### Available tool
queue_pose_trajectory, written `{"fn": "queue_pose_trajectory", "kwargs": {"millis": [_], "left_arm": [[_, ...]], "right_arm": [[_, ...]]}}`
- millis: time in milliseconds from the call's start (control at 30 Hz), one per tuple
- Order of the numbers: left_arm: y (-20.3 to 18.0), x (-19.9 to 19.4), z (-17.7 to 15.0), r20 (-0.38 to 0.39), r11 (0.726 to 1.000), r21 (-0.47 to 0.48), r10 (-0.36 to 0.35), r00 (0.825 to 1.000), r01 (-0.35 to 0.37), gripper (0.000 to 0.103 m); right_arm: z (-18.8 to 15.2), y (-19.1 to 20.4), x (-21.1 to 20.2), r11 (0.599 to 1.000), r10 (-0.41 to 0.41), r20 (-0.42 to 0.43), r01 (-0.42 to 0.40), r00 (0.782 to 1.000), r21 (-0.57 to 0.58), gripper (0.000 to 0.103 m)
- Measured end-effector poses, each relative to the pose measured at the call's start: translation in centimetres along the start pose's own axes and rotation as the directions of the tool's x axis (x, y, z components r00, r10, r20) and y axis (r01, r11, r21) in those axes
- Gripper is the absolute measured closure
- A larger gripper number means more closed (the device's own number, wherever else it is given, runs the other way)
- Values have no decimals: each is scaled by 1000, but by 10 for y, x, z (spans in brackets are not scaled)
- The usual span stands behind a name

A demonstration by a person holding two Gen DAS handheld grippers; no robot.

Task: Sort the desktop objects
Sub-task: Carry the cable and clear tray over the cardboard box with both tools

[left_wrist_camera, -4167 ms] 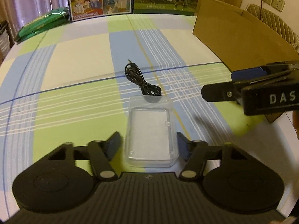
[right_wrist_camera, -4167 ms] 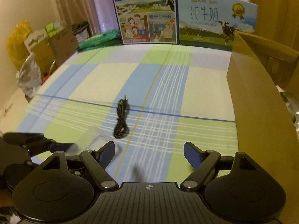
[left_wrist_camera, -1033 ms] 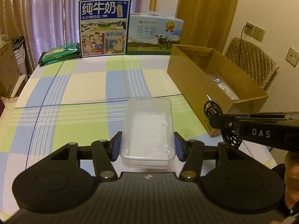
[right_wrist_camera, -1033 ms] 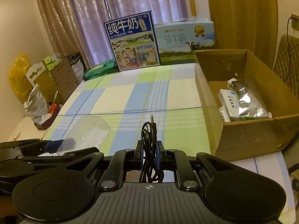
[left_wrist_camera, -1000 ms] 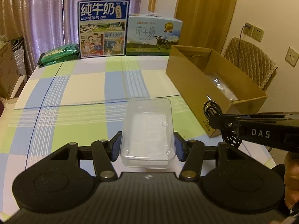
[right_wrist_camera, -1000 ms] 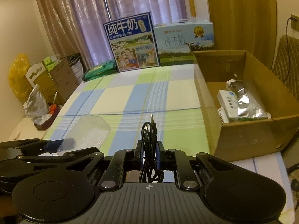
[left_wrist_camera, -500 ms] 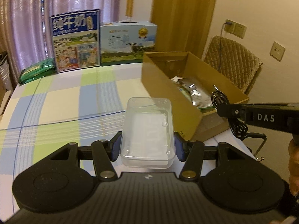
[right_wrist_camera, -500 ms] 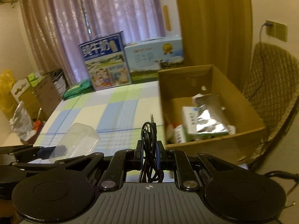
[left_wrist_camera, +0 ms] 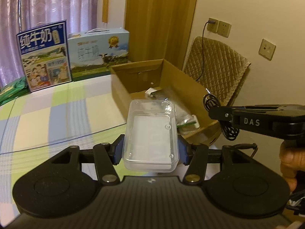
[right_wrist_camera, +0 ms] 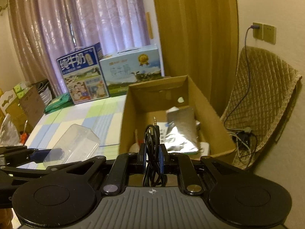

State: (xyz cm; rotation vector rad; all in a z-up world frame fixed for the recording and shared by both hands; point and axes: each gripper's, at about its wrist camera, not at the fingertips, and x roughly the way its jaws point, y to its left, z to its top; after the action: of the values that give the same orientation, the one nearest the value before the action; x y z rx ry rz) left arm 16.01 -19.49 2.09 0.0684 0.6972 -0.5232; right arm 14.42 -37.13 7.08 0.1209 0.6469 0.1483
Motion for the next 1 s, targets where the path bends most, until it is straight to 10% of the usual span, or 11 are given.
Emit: {"fn": "queue_pose_trajectory", "kwargs": {"millis": [1000], "left_arm": [[-21, 98, 55, 4, 998, -33, -53, 999, 53, 50]], "right_arm": [[52, -68, 64, 1000, -29, -19, 29, 999, -6, 93]]}}
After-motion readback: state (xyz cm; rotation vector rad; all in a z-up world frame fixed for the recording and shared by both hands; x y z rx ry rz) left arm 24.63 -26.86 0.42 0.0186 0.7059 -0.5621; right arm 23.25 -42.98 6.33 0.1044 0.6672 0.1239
